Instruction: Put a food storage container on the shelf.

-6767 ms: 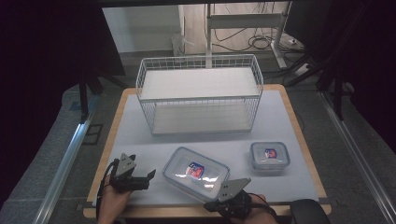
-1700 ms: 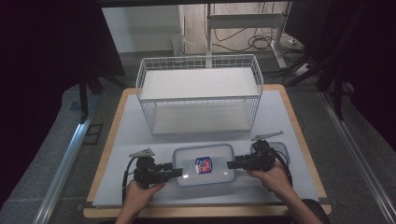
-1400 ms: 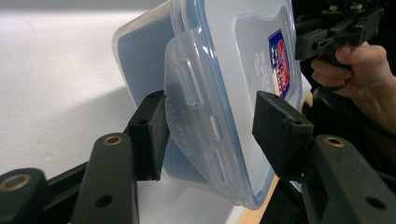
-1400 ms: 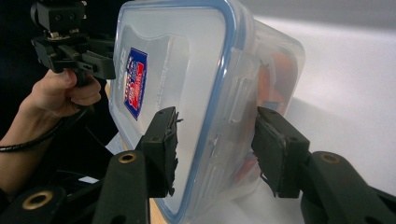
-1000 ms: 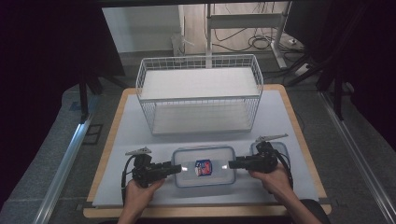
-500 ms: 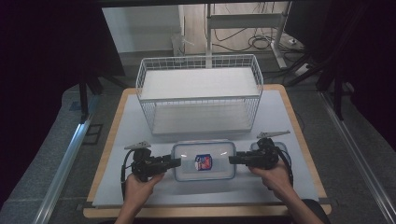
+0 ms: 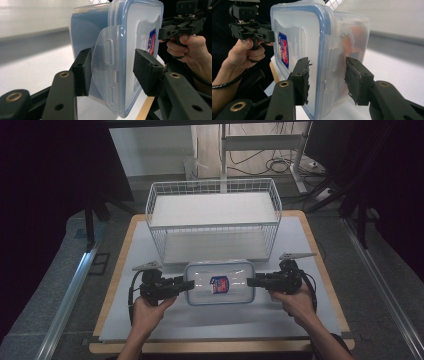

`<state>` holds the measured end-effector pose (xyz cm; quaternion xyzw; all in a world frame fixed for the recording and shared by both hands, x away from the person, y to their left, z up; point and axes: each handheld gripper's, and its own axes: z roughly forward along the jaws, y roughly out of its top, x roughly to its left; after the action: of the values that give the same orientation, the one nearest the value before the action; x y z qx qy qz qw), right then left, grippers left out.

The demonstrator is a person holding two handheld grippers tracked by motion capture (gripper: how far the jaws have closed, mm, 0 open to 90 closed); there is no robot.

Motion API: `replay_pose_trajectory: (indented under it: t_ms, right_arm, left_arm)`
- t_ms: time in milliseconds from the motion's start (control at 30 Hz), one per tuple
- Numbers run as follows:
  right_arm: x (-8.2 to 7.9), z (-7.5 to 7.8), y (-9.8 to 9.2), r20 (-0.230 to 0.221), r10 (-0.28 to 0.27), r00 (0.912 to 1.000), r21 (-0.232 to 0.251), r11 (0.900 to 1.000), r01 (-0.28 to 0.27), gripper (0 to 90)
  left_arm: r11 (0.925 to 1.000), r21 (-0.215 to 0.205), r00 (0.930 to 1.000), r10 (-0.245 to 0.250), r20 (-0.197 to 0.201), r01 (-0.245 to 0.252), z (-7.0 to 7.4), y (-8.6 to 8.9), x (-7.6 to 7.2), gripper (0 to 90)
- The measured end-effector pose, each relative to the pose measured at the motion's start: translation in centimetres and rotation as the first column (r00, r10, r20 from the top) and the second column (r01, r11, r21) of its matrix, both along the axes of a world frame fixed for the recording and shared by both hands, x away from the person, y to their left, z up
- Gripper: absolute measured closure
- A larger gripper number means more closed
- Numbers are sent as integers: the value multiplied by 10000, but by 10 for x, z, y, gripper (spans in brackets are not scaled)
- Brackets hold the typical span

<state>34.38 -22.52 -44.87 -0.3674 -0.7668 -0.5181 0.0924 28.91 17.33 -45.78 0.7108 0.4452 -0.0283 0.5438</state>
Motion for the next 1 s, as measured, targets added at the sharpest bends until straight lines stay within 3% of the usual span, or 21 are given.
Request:
replay_pose_trajectory:
  t_ms: [633,1000]
  right_arm:
    - [21,46,9,656,-163,9977,207,9997,150,553]
    - [35,72,17,1112,-377,9931,22,9993,377,542]
  left_arm:
    - [9999,-100,9986,145,507,-140,41,9,20,504]
    - [9996,-46,9970,279,715,-276,65,12,37,501]
